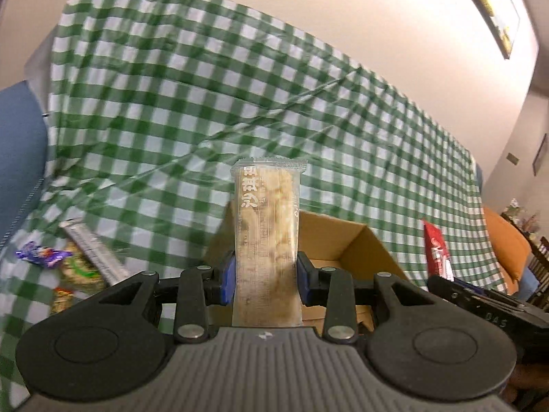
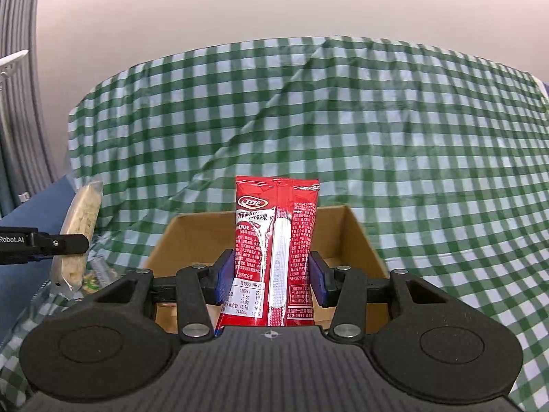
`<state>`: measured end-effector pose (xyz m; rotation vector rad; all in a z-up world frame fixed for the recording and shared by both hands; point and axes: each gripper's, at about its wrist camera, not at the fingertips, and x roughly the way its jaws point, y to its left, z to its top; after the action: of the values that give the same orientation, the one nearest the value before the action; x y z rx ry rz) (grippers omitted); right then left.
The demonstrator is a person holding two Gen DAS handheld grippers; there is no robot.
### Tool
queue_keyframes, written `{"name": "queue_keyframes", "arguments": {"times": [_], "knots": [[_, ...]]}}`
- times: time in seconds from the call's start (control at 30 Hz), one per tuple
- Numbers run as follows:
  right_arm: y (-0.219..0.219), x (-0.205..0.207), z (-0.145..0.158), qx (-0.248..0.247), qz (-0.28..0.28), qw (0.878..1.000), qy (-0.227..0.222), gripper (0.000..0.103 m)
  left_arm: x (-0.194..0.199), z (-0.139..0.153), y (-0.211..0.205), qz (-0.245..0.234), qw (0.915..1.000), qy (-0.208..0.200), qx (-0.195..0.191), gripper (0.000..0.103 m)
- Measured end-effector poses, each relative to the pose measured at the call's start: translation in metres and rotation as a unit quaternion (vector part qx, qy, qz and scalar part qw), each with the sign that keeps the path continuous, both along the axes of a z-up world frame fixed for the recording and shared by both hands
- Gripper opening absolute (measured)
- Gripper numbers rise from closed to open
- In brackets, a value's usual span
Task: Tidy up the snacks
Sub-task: 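Carry the red wrapper and cracker pack with both tools over the box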
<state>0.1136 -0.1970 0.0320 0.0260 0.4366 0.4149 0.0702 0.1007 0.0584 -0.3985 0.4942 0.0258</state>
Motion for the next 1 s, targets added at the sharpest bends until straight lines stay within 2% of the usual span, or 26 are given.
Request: {"name": "queue_keyframes", "arguments": {"times": [0.2,0.5,1.0], "knots": [[-0.013,0.001,-0.003,-0.011,-0.022,1.000,-0.004,0.047,0.010,0.004,-0.023,-0.021,0.9996,-0.017,0.009,0.039],[-0.019,0.000,-0.004,-0.011,-0.050,0.999,-0.008,0.047,0.030,0.004,-0.054,-0.050,0.9972,-0.036,0.042,0.039],[-0.007,0.001,-0.004,-0.025,-0.046,0.999,-0.012,0.047,0.043,-0.002,-0.073,-0.081,0.9954,-0.038,0.032,0.039]]}}
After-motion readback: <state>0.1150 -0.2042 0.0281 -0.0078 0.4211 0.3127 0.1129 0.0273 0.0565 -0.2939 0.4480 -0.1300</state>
